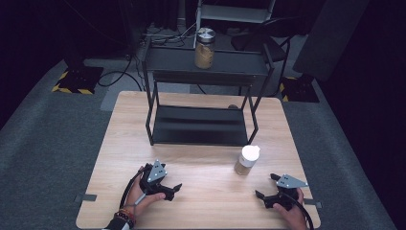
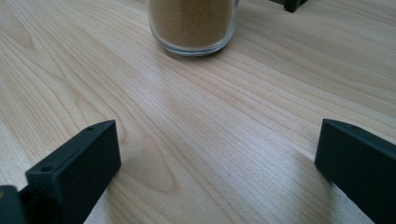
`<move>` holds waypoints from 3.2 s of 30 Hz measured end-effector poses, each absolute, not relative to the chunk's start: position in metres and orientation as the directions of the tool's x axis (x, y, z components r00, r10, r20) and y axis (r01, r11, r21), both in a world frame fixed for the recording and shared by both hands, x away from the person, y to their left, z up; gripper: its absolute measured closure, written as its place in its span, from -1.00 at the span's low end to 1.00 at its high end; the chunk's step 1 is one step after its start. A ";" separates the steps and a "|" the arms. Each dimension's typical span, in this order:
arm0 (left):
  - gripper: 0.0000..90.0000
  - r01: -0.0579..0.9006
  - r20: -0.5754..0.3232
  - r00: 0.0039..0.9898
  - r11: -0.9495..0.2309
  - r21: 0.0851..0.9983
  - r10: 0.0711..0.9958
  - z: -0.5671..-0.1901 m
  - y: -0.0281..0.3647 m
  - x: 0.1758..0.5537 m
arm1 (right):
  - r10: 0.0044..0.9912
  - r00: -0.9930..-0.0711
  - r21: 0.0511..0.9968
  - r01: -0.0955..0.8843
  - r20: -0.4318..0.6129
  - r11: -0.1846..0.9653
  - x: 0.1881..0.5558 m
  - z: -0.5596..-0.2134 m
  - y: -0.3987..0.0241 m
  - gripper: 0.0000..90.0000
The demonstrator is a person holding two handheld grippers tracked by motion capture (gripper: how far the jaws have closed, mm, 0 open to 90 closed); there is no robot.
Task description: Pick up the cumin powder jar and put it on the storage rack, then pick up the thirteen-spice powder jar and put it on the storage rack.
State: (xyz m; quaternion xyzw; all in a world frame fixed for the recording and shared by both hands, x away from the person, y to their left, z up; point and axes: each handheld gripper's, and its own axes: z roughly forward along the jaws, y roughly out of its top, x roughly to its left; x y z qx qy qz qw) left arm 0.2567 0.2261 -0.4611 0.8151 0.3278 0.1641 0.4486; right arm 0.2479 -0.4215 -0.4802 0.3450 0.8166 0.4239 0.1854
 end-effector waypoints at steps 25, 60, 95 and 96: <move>-0.99 0.427 -0.041 0.745 -0.429 0.796 0.666 -0.470 0.221 0.259 | 0.721 -0.693 0.820 0.407 -0.010 0.402 0.248 -0.480 -0.422 -1.00; -1.00 0.367 -0.004 0.750 -0.412 0.834 0.661 -0.488 0.229 0.249 | 0.721 -0.693 0.820 0.406 -0.010 0.403 0.248 -0.480 -0.422 -1.00; -1.00 0.372 -0.004 0.743 -0.408 0.834 0.670 -0.488 0.228 0.248 | 0.716 -0.697 0.851 0.398 0.036 0.344 0.263 -0.460 -0.399 -0.99; -1.00 0.372 -0.004 0.743 -0.408 0.834 0.670 -0.488 0.228 0.248 | 0.714 -0.698 0.853 0.398 0.044 0.337 0.266 -0.459 -0.397 -0.99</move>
